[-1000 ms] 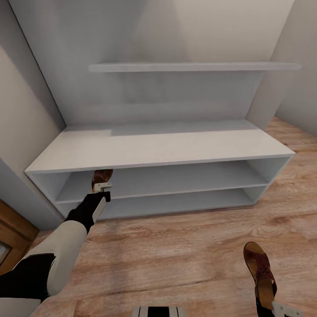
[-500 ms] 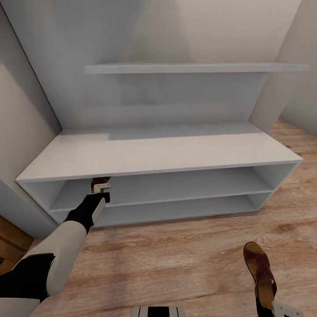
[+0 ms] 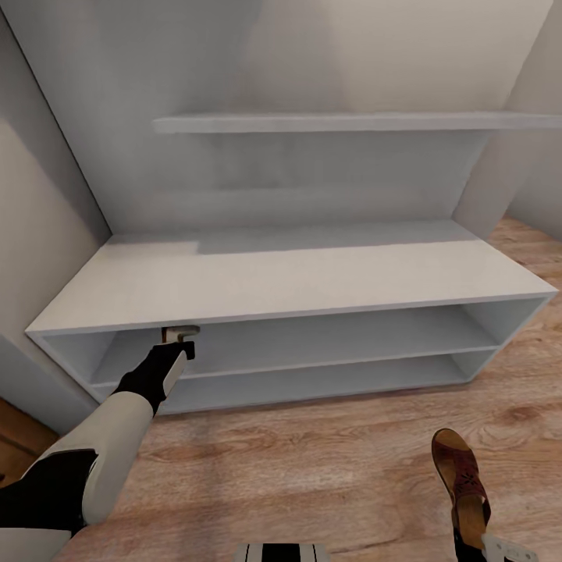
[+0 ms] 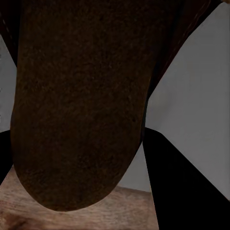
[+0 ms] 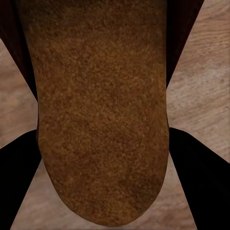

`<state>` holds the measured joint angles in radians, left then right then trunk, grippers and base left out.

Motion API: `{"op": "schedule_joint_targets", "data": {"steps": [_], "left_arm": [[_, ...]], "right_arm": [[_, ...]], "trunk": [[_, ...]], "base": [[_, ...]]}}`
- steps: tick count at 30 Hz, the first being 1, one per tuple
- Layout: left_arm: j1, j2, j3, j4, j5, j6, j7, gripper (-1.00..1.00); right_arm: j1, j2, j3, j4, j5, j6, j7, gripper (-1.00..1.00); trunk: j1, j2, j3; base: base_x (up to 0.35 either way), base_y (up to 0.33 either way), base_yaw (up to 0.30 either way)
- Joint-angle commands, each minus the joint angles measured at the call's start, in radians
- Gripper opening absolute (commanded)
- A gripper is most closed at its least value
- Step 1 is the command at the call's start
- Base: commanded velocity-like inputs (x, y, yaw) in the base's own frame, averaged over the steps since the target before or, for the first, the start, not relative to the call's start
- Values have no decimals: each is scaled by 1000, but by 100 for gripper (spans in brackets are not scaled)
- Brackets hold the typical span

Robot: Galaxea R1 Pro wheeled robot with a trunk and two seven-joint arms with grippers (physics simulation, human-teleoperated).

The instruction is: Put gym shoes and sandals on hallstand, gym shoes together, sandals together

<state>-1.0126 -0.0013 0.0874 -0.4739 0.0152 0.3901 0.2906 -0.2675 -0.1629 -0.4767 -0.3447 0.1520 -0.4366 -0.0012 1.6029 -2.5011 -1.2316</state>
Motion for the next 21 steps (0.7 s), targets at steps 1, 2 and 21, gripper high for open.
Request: {"op": "schedule_joint_targets", "data": {"steps": [1, 2, 21], "left_arm": [[0, 0, 2, -2, 1, 6, -1, -100], [0, 0, 2, -2, 2, 6, -1, -100], [2, 0, 2, -2, -2, 0, -2, -100]], "right_arm": [[-1, 0, -7, 1, 11, -4, 0, -100], [-1, 0, -7, 1, 11, -4, 0, -100], [-1, 0, -7, 1, 11, -4, 0, -100]], "trunk": [[0, 0, -1], [0, 0, -1], [0, 0, -1]], "base": [[7, 6, 0], [25, 11, 0], [56, 46, 0]]}}
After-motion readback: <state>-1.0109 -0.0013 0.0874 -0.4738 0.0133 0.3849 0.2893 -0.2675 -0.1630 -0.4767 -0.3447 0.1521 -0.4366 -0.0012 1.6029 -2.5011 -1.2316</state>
